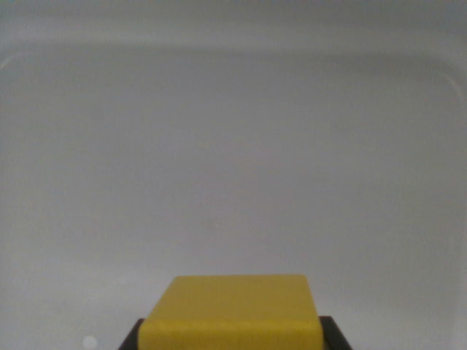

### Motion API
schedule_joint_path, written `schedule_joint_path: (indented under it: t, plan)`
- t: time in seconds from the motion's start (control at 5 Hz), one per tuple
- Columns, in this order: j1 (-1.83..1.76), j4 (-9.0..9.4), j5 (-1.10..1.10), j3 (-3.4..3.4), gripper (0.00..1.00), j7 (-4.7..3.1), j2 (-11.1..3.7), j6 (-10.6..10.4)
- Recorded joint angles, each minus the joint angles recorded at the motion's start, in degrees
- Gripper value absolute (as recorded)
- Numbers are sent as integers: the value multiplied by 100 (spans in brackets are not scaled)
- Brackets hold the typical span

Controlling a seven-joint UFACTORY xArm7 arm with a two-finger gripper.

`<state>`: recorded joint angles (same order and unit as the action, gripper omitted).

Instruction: Pick yellow cube

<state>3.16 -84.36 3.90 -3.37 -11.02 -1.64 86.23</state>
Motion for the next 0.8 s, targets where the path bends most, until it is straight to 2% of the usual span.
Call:
schedule_joint_path:
  t: [0.2,0.8]
  plan:
    - [-1,-103,-10,-3,100,14,53,156]
    - [-2,-185,-19,-6,100,26,96,281]
